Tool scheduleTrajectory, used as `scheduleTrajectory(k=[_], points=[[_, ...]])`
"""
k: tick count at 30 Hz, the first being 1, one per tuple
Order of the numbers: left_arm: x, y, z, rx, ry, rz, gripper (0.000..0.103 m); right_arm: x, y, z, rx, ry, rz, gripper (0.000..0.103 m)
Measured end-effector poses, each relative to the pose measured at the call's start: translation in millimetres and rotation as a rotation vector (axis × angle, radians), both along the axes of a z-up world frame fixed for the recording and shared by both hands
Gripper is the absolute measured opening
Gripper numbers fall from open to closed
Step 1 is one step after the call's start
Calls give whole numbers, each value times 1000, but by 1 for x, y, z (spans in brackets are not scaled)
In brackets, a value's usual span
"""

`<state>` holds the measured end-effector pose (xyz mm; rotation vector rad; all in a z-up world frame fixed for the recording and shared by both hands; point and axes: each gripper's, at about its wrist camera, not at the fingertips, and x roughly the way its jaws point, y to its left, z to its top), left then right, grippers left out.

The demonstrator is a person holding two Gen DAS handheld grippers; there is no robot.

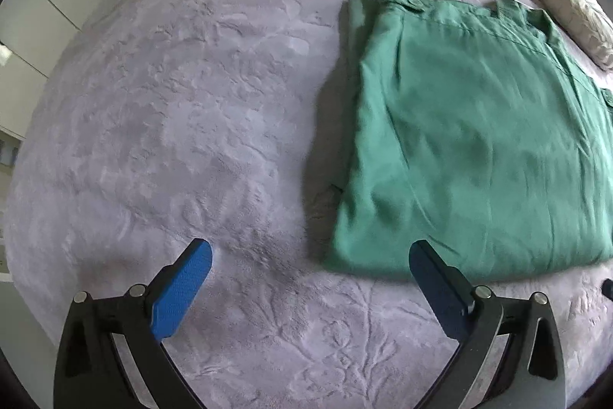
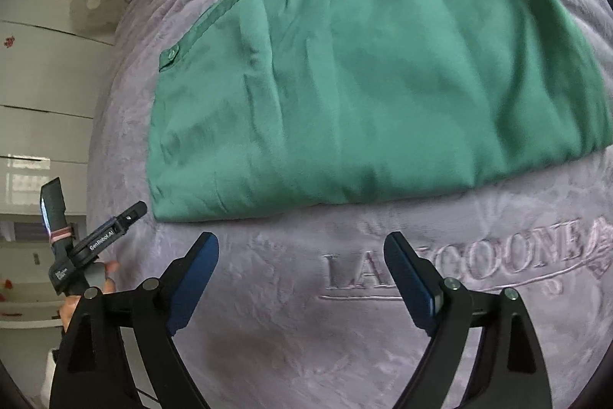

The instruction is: Fold large clothes

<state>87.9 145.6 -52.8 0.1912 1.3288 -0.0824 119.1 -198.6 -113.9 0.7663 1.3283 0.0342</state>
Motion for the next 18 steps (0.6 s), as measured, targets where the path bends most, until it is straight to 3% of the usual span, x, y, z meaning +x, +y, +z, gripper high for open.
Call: scheduleTrajectory(k=[6, 9, 14, 18], points=[[-4, 10, -2, -104, 20, 13, 103, 2, 21, -21, 213, 40, 17, 90], [-1, 17, -3, -135, 23, 34, 103, 4, 34, -28, 263, 53, 10, 90], [8, 28, -5, -218, 34, 69, 103, 14, 44, -39, 380, 3, -79, 90], [18, 31, -16, -330, 81, 84, 103, 33, 56, -62, 500, -39, -168, 90]])
